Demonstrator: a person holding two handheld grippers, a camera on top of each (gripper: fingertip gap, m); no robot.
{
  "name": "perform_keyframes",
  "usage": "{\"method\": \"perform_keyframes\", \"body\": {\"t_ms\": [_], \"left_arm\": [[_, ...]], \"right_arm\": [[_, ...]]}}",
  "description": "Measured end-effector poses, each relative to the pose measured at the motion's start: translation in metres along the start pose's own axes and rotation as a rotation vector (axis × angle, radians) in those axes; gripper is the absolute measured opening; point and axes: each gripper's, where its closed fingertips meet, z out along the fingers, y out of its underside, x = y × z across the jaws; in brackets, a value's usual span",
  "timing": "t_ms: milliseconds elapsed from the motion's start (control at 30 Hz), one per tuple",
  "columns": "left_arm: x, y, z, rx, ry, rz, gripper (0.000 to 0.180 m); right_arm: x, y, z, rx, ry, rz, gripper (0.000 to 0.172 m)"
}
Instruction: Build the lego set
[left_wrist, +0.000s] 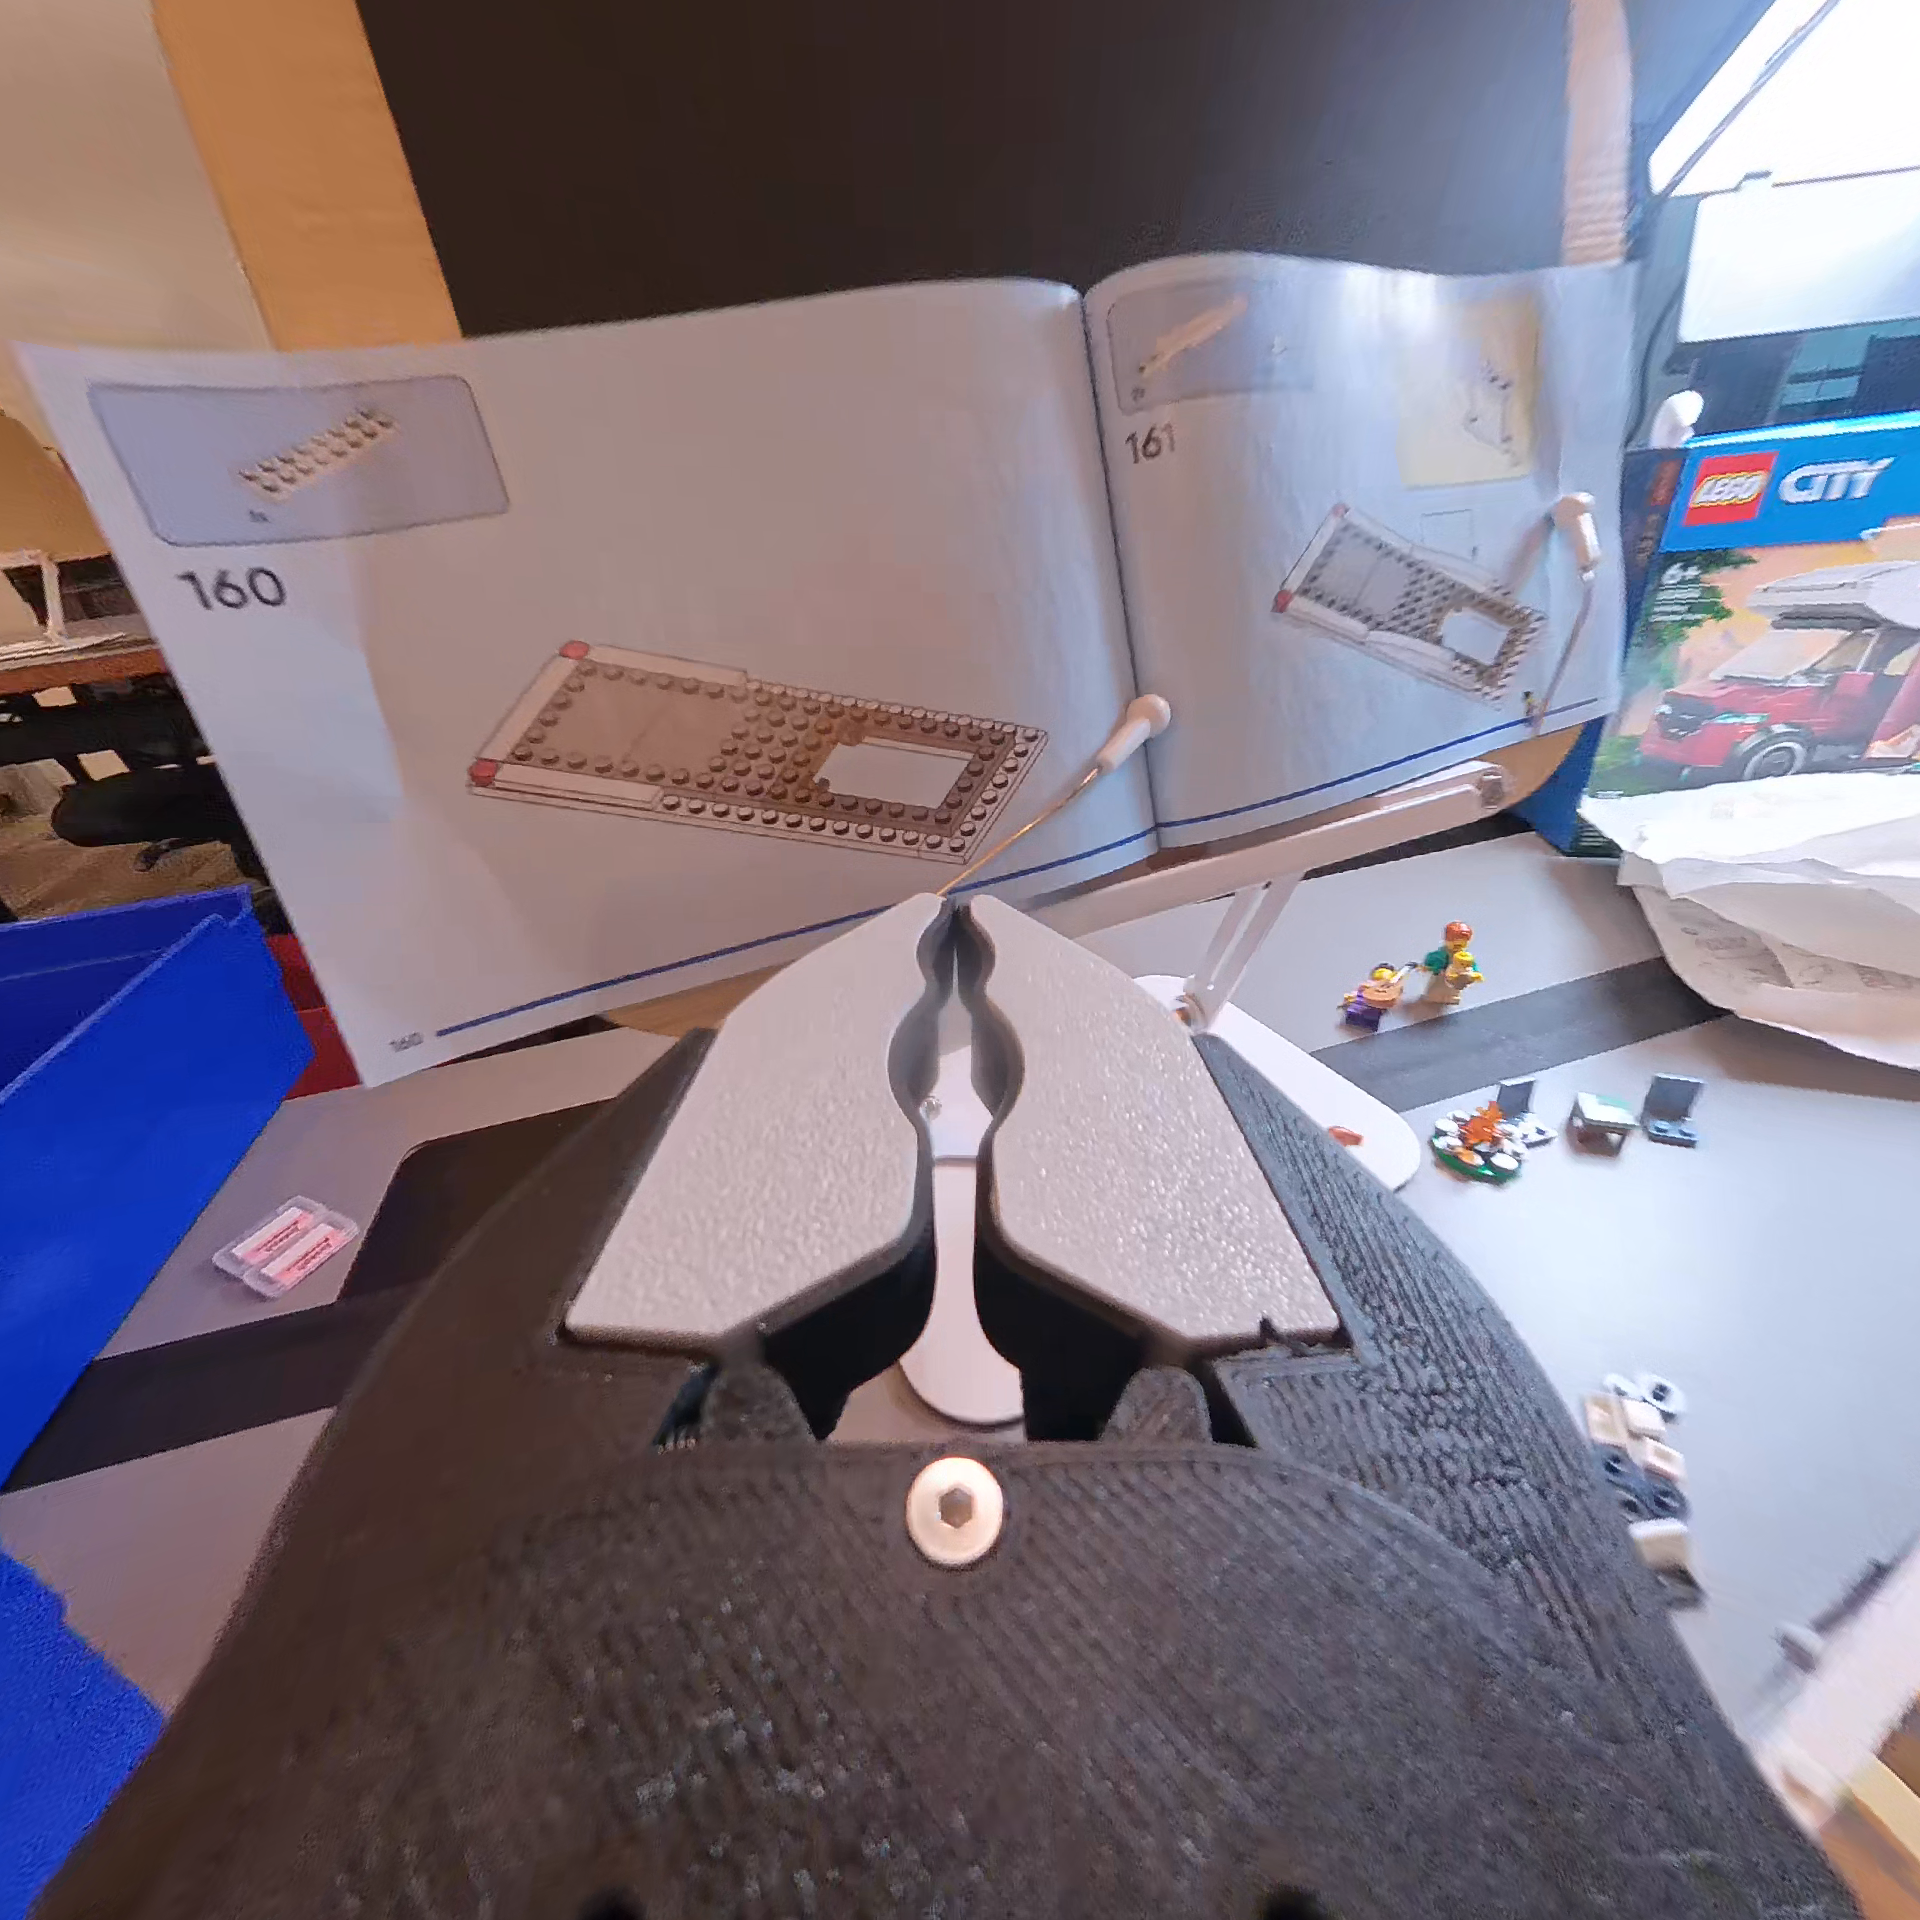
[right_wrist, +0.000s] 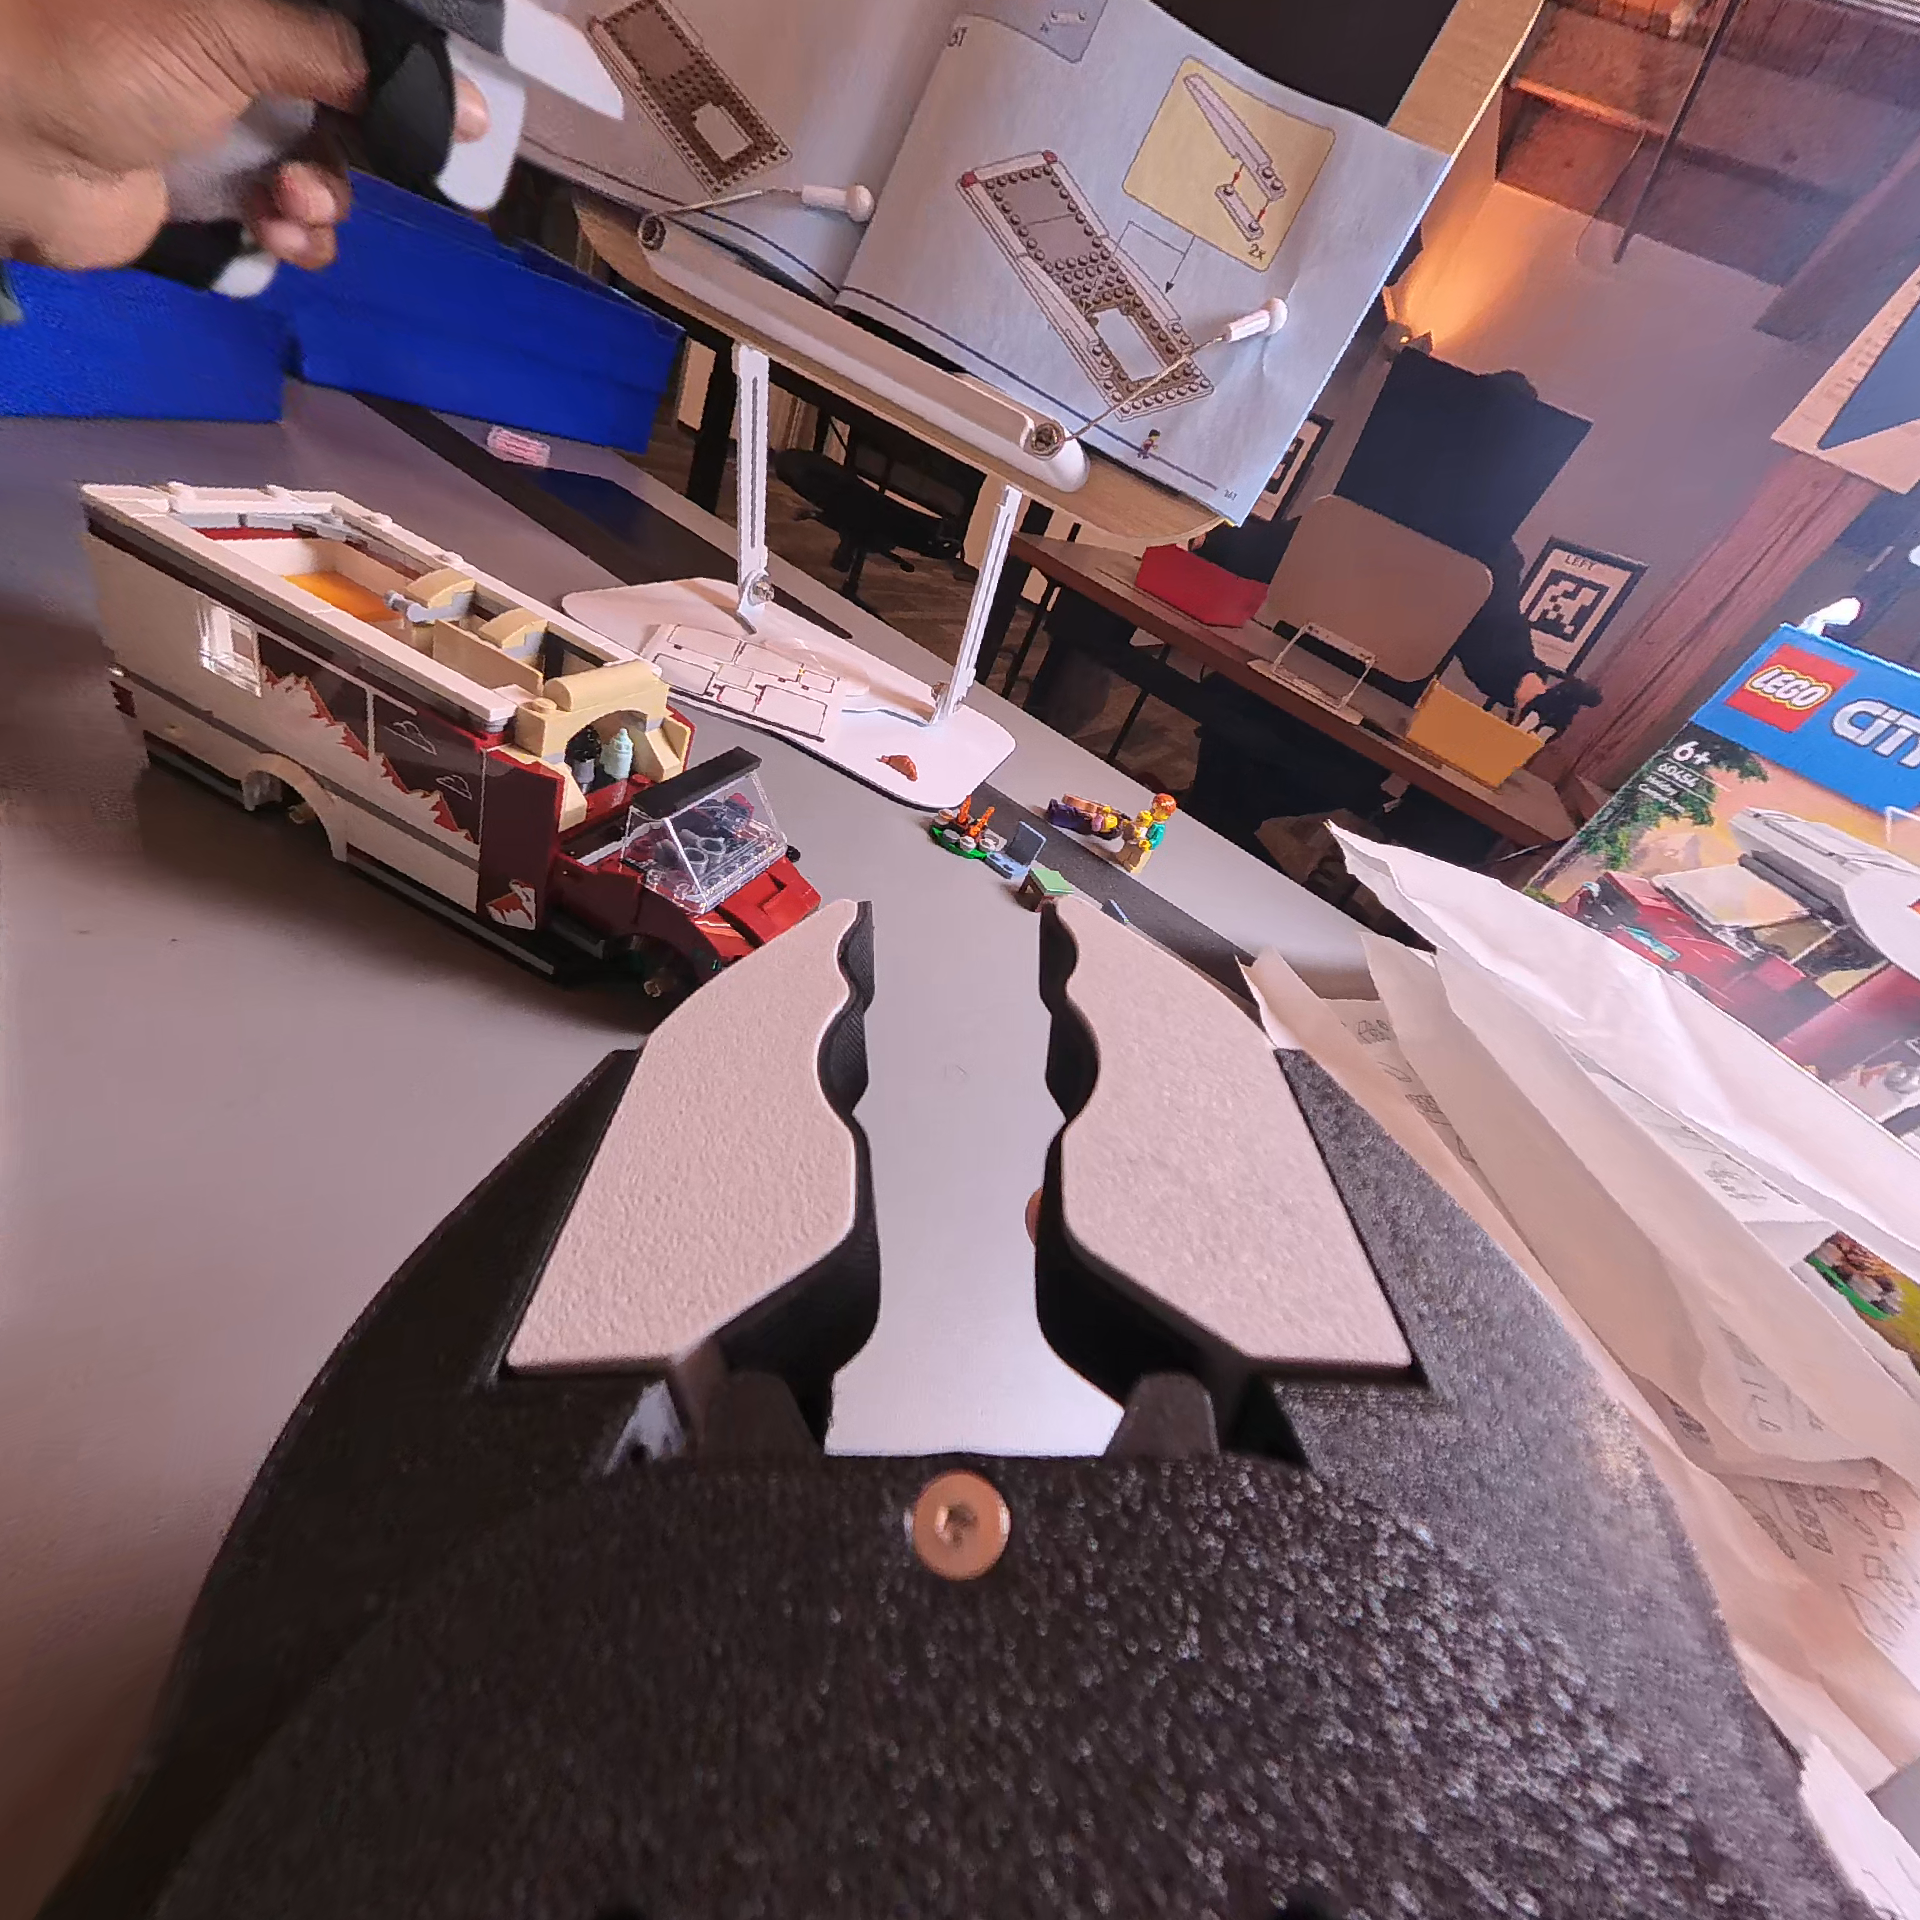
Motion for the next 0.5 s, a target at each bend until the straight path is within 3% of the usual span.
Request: {"method": "perform_keyframes", "body": {"t_ms": [33,167,267,367,467,500], "left_arm": [[0.002,-0.005,-0.009,0.004,0.014,-0.006,0.000],[-0.001,-0.037,-0.059,0.038,0.085,0.008,0.000],[-0.035,-0.042,-0.099,-0.034,0.082,0.073,0.000],[-0.105,-0.024,-0.135,-0.162,-0.035,0.177,0.000],[-0.172,0.022,-0.168,-0.435,-0.067,0.186,0.000],[-0.191,0.038,-0.178,-0.523,-0.073,0.184,0.017]], "right_arm": [[0.000,0.000,0.000,0.001,0.001,-0.001,0.030],[0.002,0.000,-0.001,0.005,0.008,0.003,0.030],[0.003,-0.002,-0.003,0.012,0.016,0.019,0.030],[0.007,-0.008,-0.005,0.028,0.027,0.034,0.030],[0.012,-0.014,-0.008,0.052,0.043,0.037,0.030],[0.014,-0.017,-0.009,0.061,0.051,0.041,0.031]]}}
